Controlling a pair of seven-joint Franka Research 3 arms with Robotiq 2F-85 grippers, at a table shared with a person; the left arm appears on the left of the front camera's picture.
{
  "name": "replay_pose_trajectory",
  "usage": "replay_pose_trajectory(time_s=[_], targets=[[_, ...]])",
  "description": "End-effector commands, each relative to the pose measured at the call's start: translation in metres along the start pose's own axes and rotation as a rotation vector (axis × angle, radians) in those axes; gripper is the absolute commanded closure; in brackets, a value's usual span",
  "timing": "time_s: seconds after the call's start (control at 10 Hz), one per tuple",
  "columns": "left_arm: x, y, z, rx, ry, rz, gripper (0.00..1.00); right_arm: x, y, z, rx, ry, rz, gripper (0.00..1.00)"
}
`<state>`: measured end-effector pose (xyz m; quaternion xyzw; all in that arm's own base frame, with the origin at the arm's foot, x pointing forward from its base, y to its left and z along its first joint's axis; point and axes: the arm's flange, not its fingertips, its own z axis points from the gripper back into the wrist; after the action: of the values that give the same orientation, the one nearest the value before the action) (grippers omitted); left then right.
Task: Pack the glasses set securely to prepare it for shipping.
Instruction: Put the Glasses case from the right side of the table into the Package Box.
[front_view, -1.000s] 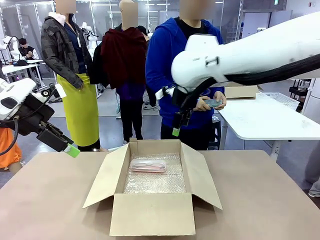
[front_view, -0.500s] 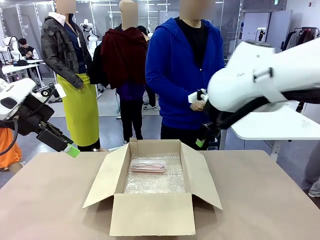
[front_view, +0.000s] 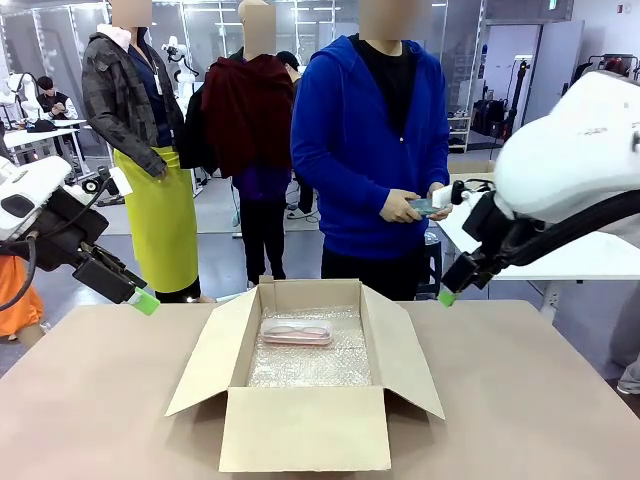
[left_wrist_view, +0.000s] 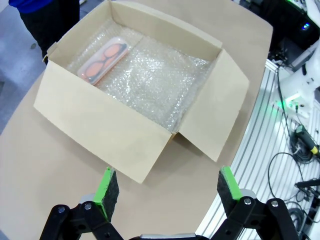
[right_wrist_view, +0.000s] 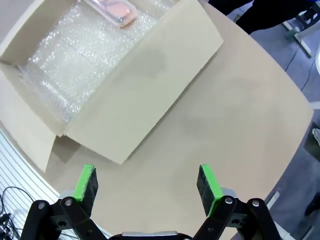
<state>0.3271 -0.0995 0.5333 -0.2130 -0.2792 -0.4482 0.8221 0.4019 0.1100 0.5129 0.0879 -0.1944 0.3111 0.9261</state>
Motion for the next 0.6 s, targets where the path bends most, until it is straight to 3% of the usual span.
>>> replay_pose_trajectory(time_s=[0.0,0.1,0.5], targets=[[0.000,0.000,0.002,-0.019,-0.008,-0.001,0.00,-0.019,0.001,-0.005,0.049,-0.033,0.073,0.00],[0.000,0.000,0.002,-0.019,-0.008,-0.001,0.00,0.000,0.000,0.000,0.000,0.000,0.000,0.00],[0.000,0.000,0.002,-0.019,-0.008,-0.001,0.00,0.000,0.000,0.000,0.000,0.000,0.000,0.00]])
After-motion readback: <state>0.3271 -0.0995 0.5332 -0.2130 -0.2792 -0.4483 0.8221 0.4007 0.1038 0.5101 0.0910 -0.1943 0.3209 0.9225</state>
